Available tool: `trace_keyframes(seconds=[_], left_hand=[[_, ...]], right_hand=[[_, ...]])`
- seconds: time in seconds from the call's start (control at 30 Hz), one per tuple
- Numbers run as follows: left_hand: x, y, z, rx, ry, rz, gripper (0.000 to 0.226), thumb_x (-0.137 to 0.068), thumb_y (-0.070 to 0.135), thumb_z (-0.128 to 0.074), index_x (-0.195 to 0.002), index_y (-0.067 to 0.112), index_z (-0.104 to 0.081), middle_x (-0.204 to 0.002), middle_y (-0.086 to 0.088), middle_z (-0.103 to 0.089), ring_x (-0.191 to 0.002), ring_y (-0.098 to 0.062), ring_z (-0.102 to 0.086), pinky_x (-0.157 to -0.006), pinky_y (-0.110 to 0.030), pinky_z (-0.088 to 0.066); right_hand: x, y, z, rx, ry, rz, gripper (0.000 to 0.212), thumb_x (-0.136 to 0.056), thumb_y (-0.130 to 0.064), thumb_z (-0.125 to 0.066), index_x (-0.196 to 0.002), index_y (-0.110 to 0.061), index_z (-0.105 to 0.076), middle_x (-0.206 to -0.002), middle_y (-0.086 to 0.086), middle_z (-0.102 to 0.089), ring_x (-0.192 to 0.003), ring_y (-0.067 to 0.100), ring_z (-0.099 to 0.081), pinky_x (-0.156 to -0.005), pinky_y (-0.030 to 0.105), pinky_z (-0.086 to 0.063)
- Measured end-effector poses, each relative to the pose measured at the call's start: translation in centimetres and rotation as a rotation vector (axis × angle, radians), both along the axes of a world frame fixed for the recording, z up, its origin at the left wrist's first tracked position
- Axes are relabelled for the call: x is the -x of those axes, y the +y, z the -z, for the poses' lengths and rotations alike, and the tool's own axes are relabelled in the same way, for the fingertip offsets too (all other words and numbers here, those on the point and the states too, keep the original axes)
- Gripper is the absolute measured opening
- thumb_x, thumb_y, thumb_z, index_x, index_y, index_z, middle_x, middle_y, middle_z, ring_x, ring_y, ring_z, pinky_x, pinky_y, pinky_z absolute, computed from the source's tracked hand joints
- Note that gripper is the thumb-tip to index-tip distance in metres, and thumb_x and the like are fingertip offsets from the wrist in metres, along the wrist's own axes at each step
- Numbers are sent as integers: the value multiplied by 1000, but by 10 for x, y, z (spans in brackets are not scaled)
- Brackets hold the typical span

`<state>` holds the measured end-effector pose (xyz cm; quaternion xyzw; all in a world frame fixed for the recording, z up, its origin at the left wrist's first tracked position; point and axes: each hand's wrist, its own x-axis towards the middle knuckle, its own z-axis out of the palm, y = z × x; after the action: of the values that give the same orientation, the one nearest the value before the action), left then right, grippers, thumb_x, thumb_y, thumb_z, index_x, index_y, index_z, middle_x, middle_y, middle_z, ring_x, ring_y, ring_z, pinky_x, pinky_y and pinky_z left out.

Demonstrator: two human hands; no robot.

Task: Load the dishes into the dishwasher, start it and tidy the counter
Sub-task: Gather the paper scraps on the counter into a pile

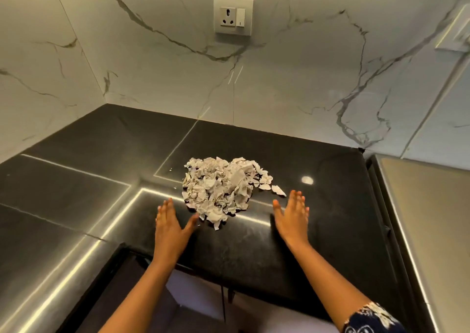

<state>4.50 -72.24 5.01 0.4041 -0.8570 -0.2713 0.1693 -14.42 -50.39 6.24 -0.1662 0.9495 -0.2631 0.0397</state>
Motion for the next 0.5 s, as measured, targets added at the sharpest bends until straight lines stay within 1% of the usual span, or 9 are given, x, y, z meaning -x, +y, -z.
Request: trace_keyframes(seconds=[0.03, 0.1, 0.17, 0.23, 0.27, 0.33, 0.4, 0.47, 0.5], left_hand=[[7, -6, -2, -33, -23, -40, 94, -84, 63, -44, -151, 6, -10, -158, -13, -10, -147, -25, -5, -119, -42, -4], [27, -21, -6, -62, -115, -79, 92, -86, 68, -32, -151, 8, -8, -159, -11, -8, -147, -23, -2, -118, -44, 1], [48, -33, -9, -38, -180, -72, 86, -87, 70, -21, -151, 13, -12, -160, -6, -8, -147, -19, -1, -117, -46, 4], [63, -42, -9, -13, -208, -3, 80, -89, 68, -17, -151, 18, -16, -159, -1, -10, -147, -17, -1, -116, -46, 5], [67, -48, -6, -24, -193, 35, 77, -91, 66, -18, -151, 19, -18, -159, 0, -12, -147, -16, -2, -116, -46, 5], [66, -67, -2, -88, -108, 72, 76, -91, 66, -19, -148, 18, -28, -157, -3, -22, -146, -17, -12, -116, -47, 0], [61, -93, 0, -60, -21, -4, 84, -86, 71, -17, -143, 13, -37, -152, -10, -32, -143, -23, -23, -117, -50, -10], [65, -118, -3, -39, -27, -108, 88, -83, 69, -15, -146, 10, -31, -155, -11, -26, -144, -24, -20, -118, -46, -12], [73, -128, -6, -38, -53, -123, 88, -83, 68, -13, -148, 10, -27, -156, -10, -22, -145, -22, -17, -118, -46, -10]], right_hand=[[12, -2, -2, -25, -53, 31, 74, -96, -54, -28, -150, -8, -4, -158, 10, -3, -146, 22, -1, -118, 42, 1], [33, -22, -5, -63, -109, 8, 78, -95, -58, -21, -149, -7, -1, -158, 9, 0, -146, 21, 2, -118, 42, 3], [45, -50, -5, -106, -106, -96, 81, -93, -62, -15, -150, -7, 2, -158, 8, 2, -146, 20, 5, -117, 42, 7], [50, -73, -3, -112, -117, -225, 81, -92, -63, -14, -150, -9, 3, -158, 6, 4, -146, 18, 6, -115, 41, 8], [53, -81, -3, -71, -145, -265, 79, -93, -62, -15, -150, -10, 2, -158, 5, 4, -146, 17, 6, -115, 40, 8], [70, -89, -5, 104, -213, -261, 73, -96, -56, -19, -150, -11, -1, -158, 4, 2, -146, 16, 5, -116, 40, 8], [94, -91, -7, 215, -201, -180, 67, -97, -50, -22, -150, -12, -6, -158, 4, -3, -146, 16, 1, -116, 40, 6], [121, -101, -7, 148, -204, -154, 66, -97, -52, -20, -150, -14, -9, -158, 3, -9, -146, 14, -3, -117, 40, 6], [131, -111, -7, 88, -213, -200, 66, -97, -54, -17, -150, -16, -9, -158, 2, -10, -146, 13, -4, -116, 40, 7]])
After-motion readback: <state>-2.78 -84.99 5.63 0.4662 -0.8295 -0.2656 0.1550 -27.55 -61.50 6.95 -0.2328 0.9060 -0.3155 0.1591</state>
